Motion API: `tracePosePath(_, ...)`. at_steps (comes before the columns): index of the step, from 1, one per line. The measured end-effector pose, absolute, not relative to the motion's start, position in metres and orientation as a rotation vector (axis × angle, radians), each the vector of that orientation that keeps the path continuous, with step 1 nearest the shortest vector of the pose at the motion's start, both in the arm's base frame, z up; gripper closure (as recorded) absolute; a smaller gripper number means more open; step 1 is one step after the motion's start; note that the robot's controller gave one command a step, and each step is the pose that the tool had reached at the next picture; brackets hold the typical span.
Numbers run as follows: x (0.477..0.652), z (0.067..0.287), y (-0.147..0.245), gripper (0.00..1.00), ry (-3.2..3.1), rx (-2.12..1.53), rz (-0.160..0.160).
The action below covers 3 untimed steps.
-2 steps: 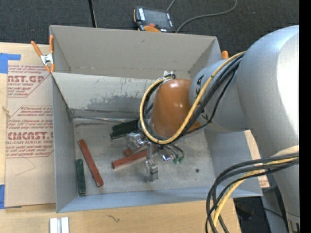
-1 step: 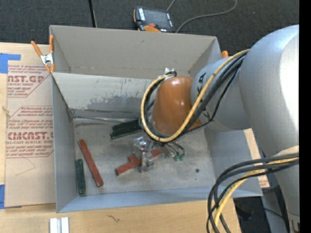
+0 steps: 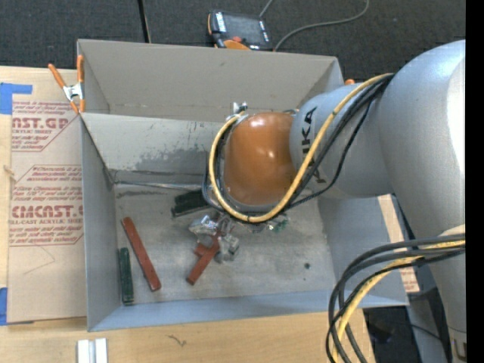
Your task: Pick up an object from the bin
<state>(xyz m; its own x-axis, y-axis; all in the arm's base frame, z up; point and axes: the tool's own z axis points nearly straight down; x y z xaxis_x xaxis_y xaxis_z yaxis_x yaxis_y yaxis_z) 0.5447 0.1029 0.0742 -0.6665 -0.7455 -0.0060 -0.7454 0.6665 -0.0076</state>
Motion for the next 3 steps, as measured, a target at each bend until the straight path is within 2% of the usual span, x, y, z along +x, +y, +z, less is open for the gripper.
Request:
tracePosePath(1, 0.545, 0.217, 0.103, 1.00, 2.824, -1.352, -0.003)
tracePosePath(2, 0.543, 0.212, 0.103, 0.00, 2.831, -1.355, 0.002)
tracePosePath(3, 0.591, 0.152, 0.127, 0.00, 2.903, -1.199, 0.004)
